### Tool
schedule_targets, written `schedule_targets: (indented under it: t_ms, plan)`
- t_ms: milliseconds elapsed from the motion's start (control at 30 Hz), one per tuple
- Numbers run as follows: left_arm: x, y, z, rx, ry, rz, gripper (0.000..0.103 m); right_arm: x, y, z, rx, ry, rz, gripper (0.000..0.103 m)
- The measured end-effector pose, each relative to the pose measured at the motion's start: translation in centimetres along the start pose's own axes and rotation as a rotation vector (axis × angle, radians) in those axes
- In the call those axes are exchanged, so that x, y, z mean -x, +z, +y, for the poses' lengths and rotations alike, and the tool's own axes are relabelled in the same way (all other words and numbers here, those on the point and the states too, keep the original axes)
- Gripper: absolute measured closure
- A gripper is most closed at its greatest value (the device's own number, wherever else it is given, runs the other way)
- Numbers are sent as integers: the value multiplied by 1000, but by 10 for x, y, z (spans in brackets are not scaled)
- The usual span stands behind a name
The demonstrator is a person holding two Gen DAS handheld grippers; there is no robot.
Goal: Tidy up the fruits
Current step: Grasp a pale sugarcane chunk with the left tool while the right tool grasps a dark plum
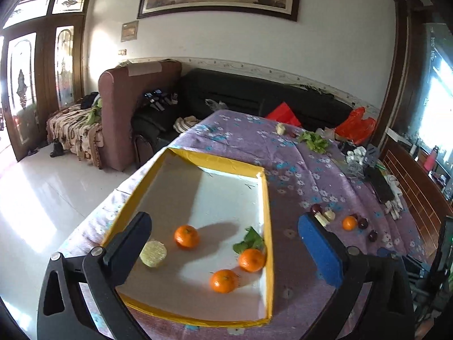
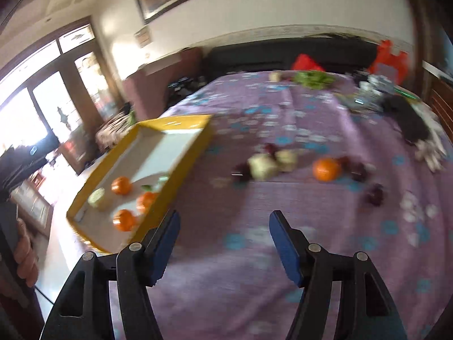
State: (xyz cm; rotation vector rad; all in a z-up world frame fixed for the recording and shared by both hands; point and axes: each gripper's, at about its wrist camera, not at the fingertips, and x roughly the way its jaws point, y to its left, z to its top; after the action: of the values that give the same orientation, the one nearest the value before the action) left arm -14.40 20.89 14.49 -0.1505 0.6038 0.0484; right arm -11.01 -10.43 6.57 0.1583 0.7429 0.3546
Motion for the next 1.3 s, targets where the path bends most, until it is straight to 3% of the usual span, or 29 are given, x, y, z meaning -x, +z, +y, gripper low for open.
schedule_targets:
  t_ms: [233,433,633,800,900,967,1033,1300]
  plan:
    - [-29,-18,-47,-47,-175,159,0,31,10,-126,-214,-184,-24,31]
    - [-43,-27,-74,-63,-285,237,0,9,26,-151,-237,-196,-1,31]
    - [-70,-25,-102,-148,-234,273,0,-42,37,-134,-149,-195,65,33]
    - [-95,-21,-126,-201,-247,284,1,-62,34,-127,-124,-192,76,34]
    - [-120,-22,-147,-263,-250,304,16,-66,32,-128,-115,-194,85,34]
    - [-142,-23,-160,-305,-241,325,41,-69,30,-130,-126,-182,92,34]
    - [-162,-25,-171,-344,-220,346,51,-70,29,-133,-136,-173,96,36]
    - [-202,-29,-187,-456,-188,341,51,-70,30,-135,-127,-176,94,50]
